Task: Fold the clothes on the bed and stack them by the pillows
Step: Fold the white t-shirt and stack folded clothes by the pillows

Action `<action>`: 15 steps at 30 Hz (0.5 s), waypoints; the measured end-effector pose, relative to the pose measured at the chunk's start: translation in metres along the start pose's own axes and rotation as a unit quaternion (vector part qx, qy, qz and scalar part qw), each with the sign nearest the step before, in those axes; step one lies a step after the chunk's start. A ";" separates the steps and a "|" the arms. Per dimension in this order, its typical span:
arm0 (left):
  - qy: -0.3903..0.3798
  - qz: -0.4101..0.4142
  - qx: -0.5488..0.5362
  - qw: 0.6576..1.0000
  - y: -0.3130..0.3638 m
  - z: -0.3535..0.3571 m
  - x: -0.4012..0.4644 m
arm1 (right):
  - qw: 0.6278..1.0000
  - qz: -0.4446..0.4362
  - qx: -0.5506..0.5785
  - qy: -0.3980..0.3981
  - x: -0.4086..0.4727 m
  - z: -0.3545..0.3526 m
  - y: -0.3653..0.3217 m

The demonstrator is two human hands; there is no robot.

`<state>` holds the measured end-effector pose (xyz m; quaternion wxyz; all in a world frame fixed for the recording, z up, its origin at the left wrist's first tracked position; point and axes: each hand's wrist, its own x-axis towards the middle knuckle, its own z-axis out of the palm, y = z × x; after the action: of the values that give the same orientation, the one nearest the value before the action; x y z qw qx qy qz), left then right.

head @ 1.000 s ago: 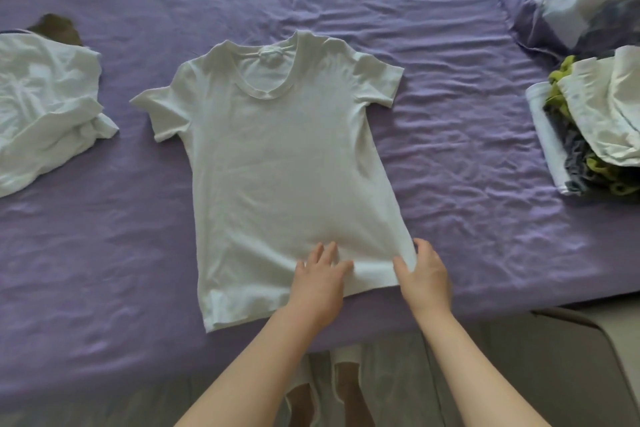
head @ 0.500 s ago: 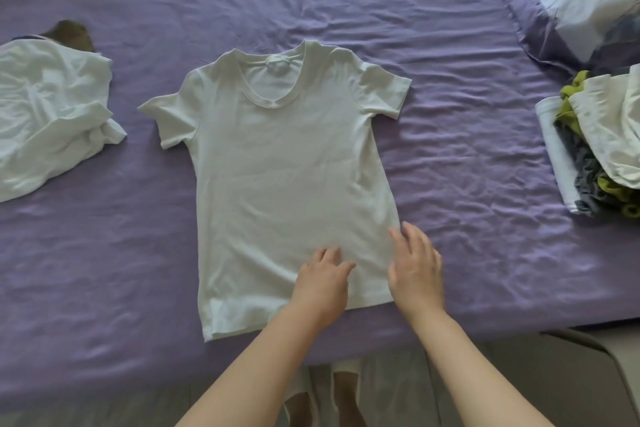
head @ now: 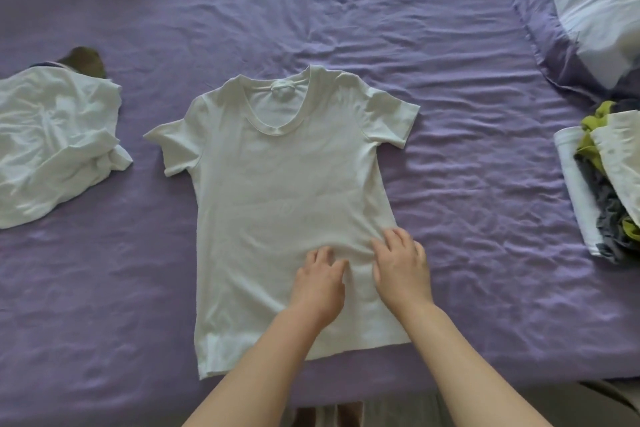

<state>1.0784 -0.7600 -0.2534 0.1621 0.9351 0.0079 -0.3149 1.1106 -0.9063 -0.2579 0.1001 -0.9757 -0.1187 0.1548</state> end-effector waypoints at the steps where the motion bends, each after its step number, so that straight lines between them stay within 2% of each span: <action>1: 0.013 0.003 -0.004 1.000 -0.002 -0.003 0.006 | 0.999 -0.025 0.016 -0.025 0.013 -0.002 -0.004; 4: 0.053 0.013 -0.003 0.999 -0.008 -0.015 0.028 | 0.990 -0.068 -0.014 -0.123 0.046 -0.006 -0.001; 6: 0.077 0.015 0.006 0.997 -0.013 -0.025 0.044 | 0.988 -0.001 -0.049 -0.145 0.056 -0.008 0.007; 8: 0.092 0.004 0.008 0.996 -0.019 -0.039 0.064 | 0.992 0.044 -0.059 -0.100 0.061 -0.010 0.007; 11: 0.062 -0.007 0.016 0.998 -0.029 -0.067 0.100 | 0.999 0.042 -0.029 0.006 0.094 -0.020 -0.010; 14: 0.031 0.025 0.059 0.997 -0.039 -0.098 0.139 | 0.998 -0.011 -0.047 -0.044 0.145 -0.026 -0.016; 15: 0.027 0.033 0.074 0.996 -0.044 -0.107 0.151 | 0.996 0.004 -0.063 -0.069 0.159 -0.027 -0.011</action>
<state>1.2568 -0.6991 -0.2759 0.1030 0.9523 -0.0422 -0.2841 1.2643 -0.8581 -0.2740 0.0293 -0.9675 -0.1305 0.2144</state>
